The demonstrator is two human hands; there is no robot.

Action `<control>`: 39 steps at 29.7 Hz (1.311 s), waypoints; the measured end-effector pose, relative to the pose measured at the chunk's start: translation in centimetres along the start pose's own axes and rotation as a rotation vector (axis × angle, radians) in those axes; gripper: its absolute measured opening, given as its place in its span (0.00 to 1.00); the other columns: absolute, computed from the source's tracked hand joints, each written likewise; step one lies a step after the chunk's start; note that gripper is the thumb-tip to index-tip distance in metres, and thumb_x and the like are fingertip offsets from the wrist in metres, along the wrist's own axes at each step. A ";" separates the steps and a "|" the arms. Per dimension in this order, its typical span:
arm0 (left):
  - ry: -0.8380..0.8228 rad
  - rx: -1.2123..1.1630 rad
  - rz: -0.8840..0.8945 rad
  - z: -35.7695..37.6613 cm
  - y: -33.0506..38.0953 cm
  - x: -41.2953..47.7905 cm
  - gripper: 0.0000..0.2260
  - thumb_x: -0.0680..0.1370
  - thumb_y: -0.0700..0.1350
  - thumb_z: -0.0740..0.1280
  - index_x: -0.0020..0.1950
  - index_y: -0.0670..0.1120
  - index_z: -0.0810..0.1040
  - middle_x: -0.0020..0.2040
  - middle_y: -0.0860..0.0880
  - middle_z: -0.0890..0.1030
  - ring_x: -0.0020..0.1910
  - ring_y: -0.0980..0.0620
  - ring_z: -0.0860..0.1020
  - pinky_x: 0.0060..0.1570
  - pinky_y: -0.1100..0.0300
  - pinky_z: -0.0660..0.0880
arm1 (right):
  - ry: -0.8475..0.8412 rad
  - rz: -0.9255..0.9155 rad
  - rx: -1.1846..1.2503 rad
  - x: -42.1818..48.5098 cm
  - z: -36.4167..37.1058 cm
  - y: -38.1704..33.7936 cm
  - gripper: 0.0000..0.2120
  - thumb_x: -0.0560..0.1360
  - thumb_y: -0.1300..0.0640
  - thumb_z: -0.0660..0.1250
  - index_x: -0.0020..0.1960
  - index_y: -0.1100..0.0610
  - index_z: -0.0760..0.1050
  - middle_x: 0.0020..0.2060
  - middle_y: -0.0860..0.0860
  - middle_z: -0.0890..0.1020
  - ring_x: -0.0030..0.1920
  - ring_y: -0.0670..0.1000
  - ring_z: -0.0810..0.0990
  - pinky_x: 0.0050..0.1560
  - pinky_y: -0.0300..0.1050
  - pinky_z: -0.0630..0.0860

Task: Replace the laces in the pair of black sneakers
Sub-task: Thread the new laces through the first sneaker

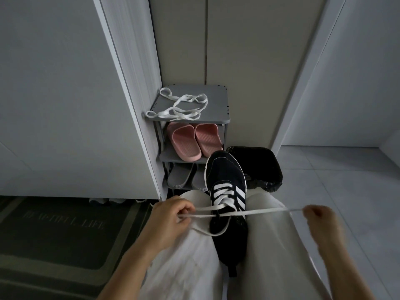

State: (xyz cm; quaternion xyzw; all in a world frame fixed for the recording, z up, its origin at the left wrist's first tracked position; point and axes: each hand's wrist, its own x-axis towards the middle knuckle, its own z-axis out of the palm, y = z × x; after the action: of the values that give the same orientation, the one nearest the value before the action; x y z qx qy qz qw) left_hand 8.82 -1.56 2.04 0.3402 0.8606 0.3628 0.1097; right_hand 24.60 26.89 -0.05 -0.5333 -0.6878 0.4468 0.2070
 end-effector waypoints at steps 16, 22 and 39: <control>0.193 -0.010 0.031 2.9 0.9 1.0 0.06 0.72 0.41 0.71 0.39 0.50 0.77 0.36 0.57 0.74 0.40 0.55 0.74 0.43 0.63 0.71 | -0.129 -0.193 -0.300 -2.0 -1.0 -2.8 0.08 0.71 0.61 0.68 0.34 0.54 0.75 0.31 0.53 0.78 0.33 0.53 0.74 0.37 0.46 0.70; 0.146 -0.171 -0.049 4.6 0.7 -0.1 0.06 0.68 0.45 0.69 0.43 0.51 0.76 0.42 0.54 0.76 0.44 0.53 0.75 0.46 0.61 0.72 | -0.119 -0.631 -0.467 -4.7 1.6 -2.8 0.05 0.72 0.59 0.69 0.48 0.55 0.80 0.48 0.51 0.77 0.43 0.51 0.76 0.41 0.41 0.68; 0.201 -0.258 0.067 5.1 1.0 -0.1 0.10 0.66 0.61 0.66 0.43 0.59 0.78 0.40 0.56 0.80 0.43 0.55 0.77 0.44 0.57 0.76 | -0.301 -0.269 -0.277 -4.2 -0.6 -4.1 0.10 0.70 0.62 0.67 0.31 0.60 0.73 0.26 0.50 0.73 0.30 0.49 0.69 0.33 0.43 0.65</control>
State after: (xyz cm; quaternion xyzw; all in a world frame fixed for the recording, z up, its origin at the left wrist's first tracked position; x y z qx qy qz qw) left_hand 11.64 1.65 -0.88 0.3139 0.8016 0.5059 0.0538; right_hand 24.24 23.17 4.47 -0.3876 -0.8303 0.3913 0.0847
